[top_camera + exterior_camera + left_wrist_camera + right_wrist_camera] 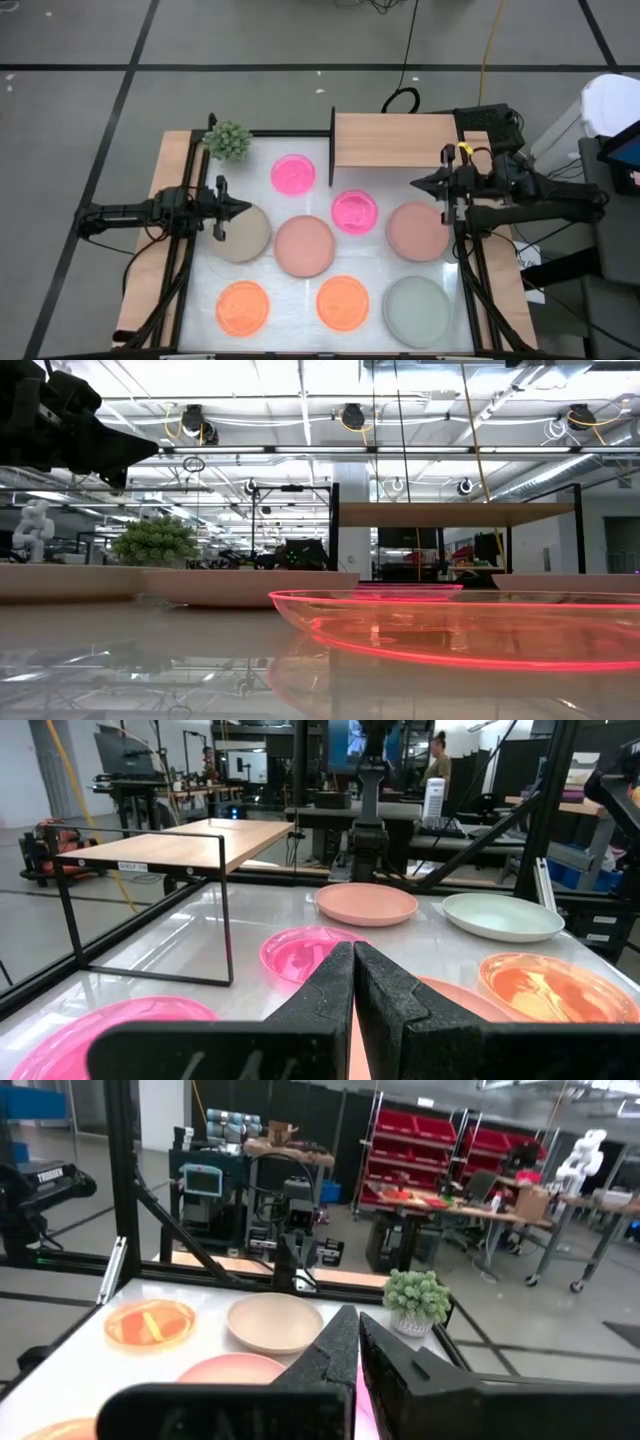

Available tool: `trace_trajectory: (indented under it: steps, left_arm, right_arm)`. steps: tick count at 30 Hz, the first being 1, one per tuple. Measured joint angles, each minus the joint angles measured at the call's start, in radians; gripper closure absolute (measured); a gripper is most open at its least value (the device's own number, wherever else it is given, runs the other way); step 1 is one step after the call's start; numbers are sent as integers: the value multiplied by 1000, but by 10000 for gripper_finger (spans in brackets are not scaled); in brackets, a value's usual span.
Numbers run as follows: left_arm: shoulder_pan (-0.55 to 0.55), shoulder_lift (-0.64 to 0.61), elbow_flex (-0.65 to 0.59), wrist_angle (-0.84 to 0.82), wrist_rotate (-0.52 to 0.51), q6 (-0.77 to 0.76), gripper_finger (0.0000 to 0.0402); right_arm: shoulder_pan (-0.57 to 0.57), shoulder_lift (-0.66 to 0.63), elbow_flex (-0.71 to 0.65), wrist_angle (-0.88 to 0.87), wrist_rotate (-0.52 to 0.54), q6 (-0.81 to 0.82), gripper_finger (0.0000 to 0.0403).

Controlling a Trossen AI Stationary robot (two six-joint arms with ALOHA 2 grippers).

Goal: Place and stack plates onto a shelf
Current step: Put the right light pink plate on the shelf

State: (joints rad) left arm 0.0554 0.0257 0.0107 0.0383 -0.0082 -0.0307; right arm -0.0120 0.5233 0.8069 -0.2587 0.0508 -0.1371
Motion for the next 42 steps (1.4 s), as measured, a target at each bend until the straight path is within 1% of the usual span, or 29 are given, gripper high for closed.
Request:
trace_trajectory:
  steps: [11, 17, 19, 22, 24, 29, 33, 37, 39, 42]
  left_arm:
    - [0, 0, 0, 14, 0, 14, 382]
    - [0, 0, 0, 21, 0, 36, 382]
    - [0, 0, 0, 20, 0, 36, 382]
    - [0, 0, 0, 20, -2, 36, 382]
    - [0, 0, 0, 24, -25, 35, 382]
    - [0, 0, 0, 37, -53, -47, 382]
    - [0, 0, 1, 125, -53, -85, 382]
    - [0, 0, 76, 92, -54, -115, 382]
    - [0, 6, 140, 51, -54, -124, 382]
    - [0, 45, 267, -47, -50, -129, 382]
  right_arm:
    - [0, 174, 278, -262, 2, 143, 403]
    - [0, 252, 387, -382, 6, 210, 403]
    - [0, 273, 407, -423, 8, 225, 403]
    - [0, 297, 414, -457, 54, 258, 403]
    - [0, 315, 414, -483, 61, 281, 403]
    - [1, 357, 414, -511, 59, 309, 403]
    - [1, 387, 414, -532, 59, 309, 403]
    - [1, 409, 414, -540, 59, 309, 403]
    - [1, 419, 414, -546, 59, 309, 403]
    - [1, 432, 414, -562, 58, 334, 403]
